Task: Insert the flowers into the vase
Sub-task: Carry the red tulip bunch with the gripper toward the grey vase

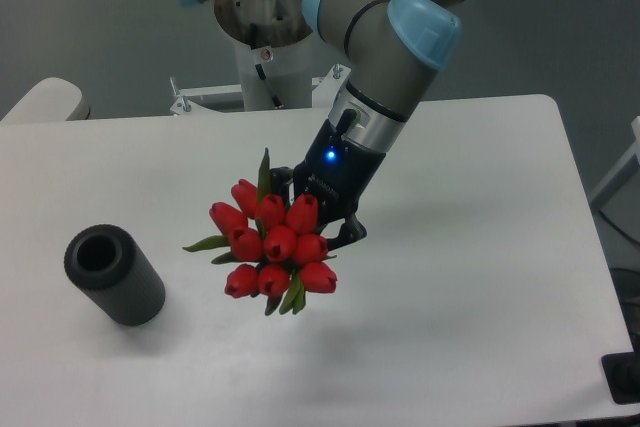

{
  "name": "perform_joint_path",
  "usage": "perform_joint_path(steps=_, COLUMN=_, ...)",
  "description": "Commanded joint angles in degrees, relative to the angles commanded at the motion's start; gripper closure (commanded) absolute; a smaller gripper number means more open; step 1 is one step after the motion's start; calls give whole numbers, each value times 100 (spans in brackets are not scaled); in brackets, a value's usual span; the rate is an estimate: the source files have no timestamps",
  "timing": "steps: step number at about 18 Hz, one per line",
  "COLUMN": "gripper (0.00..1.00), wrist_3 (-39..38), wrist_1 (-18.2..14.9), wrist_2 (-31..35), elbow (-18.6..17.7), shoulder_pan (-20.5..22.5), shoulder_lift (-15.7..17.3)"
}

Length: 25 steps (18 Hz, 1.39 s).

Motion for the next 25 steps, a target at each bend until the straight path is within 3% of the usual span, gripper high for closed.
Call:
perform_joint_path(steps=10, gripper=77, wrist_3=-202, wrist_1=9, wrist_2=-562, elbow=9, shoulder_pan=0, shoulder_lift=9)
perform_joint_path(steps=19, gripper=77, wrist_3=-905, wrist_1=220, wrist_2=-983, elbow=-114, shoulder_pan=-325, shoulder_lift=255)
perform_joint_path(steps=25, gripper=77, wrist_3=-1072, wrist_1=211, wrist_2=-1063, elbow=-167, shoulder_pan=-676, shoulder_lift=676)
